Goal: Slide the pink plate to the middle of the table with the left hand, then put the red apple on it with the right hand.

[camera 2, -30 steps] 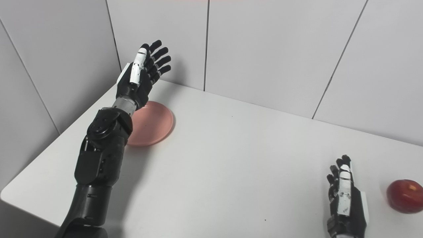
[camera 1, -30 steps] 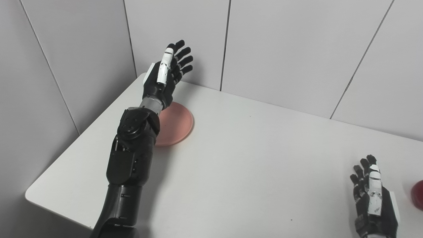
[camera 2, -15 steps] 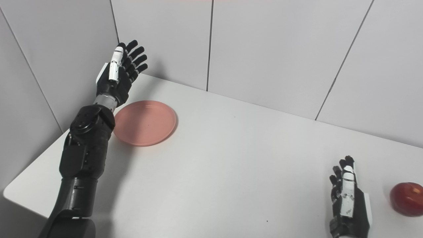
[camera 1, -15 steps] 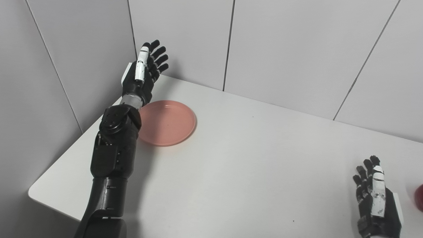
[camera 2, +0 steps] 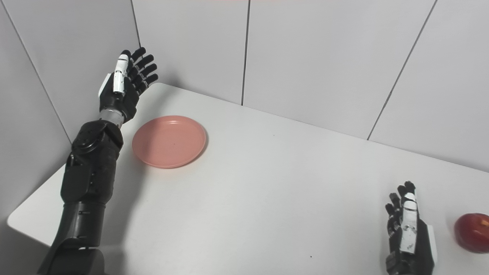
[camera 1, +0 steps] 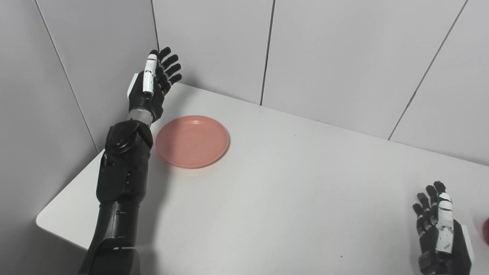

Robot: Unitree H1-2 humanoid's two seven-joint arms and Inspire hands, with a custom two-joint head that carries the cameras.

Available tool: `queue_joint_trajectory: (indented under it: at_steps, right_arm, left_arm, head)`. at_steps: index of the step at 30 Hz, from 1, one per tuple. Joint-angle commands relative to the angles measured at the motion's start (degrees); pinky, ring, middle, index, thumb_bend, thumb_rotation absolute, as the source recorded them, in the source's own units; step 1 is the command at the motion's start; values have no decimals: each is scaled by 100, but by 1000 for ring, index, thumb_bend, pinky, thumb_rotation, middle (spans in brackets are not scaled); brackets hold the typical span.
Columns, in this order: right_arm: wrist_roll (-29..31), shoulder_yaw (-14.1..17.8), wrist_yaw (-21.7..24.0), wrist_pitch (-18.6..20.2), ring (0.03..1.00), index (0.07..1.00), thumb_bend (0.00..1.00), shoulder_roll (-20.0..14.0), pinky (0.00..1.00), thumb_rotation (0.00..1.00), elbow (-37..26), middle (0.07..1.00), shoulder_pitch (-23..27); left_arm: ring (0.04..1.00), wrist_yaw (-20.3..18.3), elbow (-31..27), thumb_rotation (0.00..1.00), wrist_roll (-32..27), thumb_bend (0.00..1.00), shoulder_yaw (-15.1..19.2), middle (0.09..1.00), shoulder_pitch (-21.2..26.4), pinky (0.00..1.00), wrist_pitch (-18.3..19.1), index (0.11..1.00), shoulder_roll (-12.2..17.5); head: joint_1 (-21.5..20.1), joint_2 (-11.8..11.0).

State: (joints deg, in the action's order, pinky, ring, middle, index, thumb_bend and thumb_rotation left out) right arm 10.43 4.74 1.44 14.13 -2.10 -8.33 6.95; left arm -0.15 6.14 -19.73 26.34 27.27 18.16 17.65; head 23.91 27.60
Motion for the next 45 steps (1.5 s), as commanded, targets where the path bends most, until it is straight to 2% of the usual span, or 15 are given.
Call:
queue_joint_trajectory:
  at_steps: [1, 9, 23, 34, 45]
  right_arm:
    - [37, 21, 11, 13, 985, 1000, 105, -16, 1000, 1000, -192, 1000, 151]
    - [9, 8, 27, 75, 994, 1000, 97, -61, 1000, 1000, -246, 1000, 144]
    - [-10, 0, 33, 80, 1000, 1000, 84, -94, 1000, 1000, -277, 1000, 149]
    - [-17, -11, 33, 250, 1000, 1000, 86, -116, 1000, 1000, -403, 1000, 133]
    - [29, 19, 28, 355, 1000, 1000, 76, -122, 1000, 1000, -471, 1000, 135]
  left_arm:
    - [859, -31, 6, 1000, -49, 304, 49, 860, 168, 854, -319, 849, 239]
    - [852, 7, 420, 1000, -143, 357, 192, 854, 191, 862, -419, 841, 281]
    - [857, -95, 1157, 1000, -187, 314, 257, 861, 149, 861, -685, 855, 487]
    - [864, -285, 1572, 1000, -245, 282, 270, 865, 41, 870, -925, 856, 619]
    - [879, -421, 1856, 1000, -269, 311, 168, 877, -42, 871, -1051, 867, 665]
  head:
    - [8, 2]
    - [78, -7]
    - [133, 7]
    - [154, 27]
    - [173, 55]
